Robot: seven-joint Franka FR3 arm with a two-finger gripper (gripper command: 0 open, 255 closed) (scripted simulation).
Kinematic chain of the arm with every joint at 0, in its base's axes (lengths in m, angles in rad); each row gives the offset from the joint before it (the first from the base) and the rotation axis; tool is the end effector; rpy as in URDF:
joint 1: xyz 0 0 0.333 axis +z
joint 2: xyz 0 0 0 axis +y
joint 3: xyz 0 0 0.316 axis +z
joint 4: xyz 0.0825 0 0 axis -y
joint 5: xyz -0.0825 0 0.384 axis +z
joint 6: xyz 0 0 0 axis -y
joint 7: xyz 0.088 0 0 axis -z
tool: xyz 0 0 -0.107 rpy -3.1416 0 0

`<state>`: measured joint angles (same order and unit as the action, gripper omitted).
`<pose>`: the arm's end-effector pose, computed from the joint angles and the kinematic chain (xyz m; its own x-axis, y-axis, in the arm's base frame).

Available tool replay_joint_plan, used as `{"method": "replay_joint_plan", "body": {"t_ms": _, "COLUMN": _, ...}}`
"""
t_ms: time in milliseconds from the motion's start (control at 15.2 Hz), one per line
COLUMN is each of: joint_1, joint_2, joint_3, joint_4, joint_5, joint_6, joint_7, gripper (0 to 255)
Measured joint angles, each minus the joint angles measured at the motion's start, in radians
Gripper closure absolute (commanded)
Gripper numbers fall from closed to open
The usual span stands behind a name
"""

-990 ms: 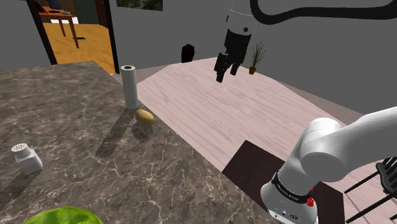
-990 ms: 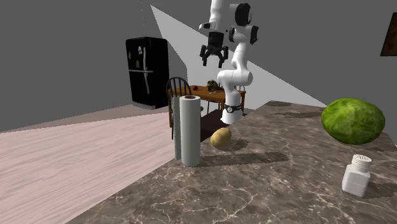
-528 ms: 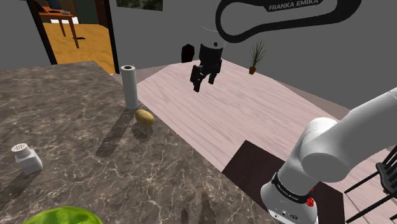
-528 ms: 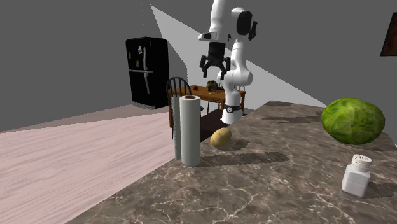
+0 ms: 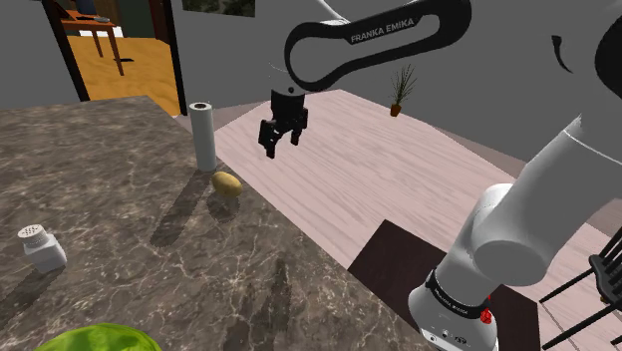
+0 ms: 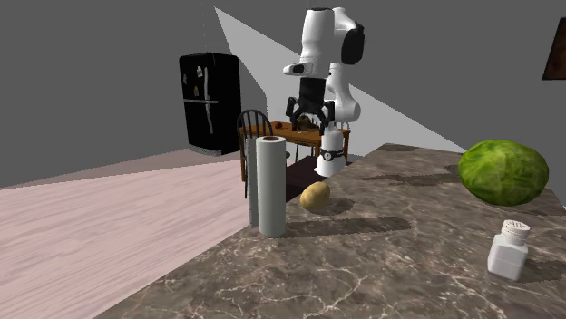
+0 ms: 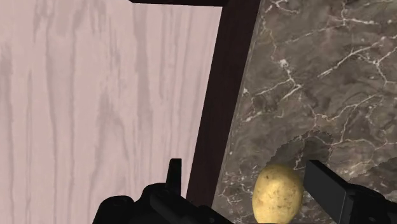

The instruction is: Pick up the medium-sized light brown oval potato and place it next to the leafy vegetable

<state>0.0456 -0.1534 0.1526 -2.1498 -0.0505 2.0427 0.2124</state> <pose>0.5003 0.1000 0.4709 0.9983 0.0082 0.0571 0.0048 -0.9983 0.0584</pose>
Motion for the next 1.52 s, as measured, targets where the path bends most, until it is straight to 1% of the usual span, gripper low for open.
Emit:
{"method": "replay_joint_plan", "body": {"t_ms": 330, "joint_1": 0.018, "joint_2": 0.182, "joint_3": 0.025, "joint_4": 0.091, "joint_5": -0.022, "joint_6": 0.08, "joint_7": 0.031, "gripper": 0}}
{"method": "replay_joint_plan", "body": {"t_ms": 462, "joint_1": 0.028, "joint_2": 0.242, "joint_3": 0.033, "joint_4": 0.13, "joint_5": -0.03, "joint_6": 0.097, "joint_7": 0.043, "gripper": 0}}
{"method": "replay_joint_plan", "body": {"t_ms": 660, "joint_1": 0.042, "joint_2": 0.343, "joint_3": 0.04, "joint_4": 0.213, "joint_5": -0.046, "joint_6": 0.109, "joint_7": 0.054, "gripper": 0}}
{"method": "replay_joint_plan", "body": {"t_ms": 726, "joint_1": 0.052, "joint_2": 0.394, "joint_3": 0.044, "joint_4": 0.267, "joint_5": -0.056, "joint_6": 0.104, "joint_7": 0.064, "gripper": 0}}
{"method": "replay_joint_plan", "body": {"t_ms": 858, "joint_1": 0.065, "joint_2": 0.468, "joint_3": 0.046, "joint_4": 0.328, "joint_5": -0.069, "joint_6": 0.112, "joint_7": 0.074, "gripper": 0}}
{"method": "replay_joint_plan", "body": {"t_ms": 990, "joint_1": 0.069, "joint_2": 0.494, "joint_3": 0.046, "joint_4": 0.34, "joint_5": -0.074, "joint_6": 0.125, "joint_7": 0.078, "gripper": 0}}
{"method": "replay_joint_plan", "body": {"t_ms": 1320, "joint_1": 0.071, "joint_2": 0.532, "joint_3": 0.04, "joint_4": 0.319, "joint_5": -0.085, "joint_6": 0.182, "joint_7": 0.084, "gripper": 0}}
{"method": "replay_joint_plan", "body": {"t_ms": 1518, "joint_1": 0.071, "joint_2": 0.541, "joint_3": 0.039, "joint_4": 0.316, "joint_5": -0.088, "joint_6": 0.194, "joint_7": 0.085, "gripper": 0}}
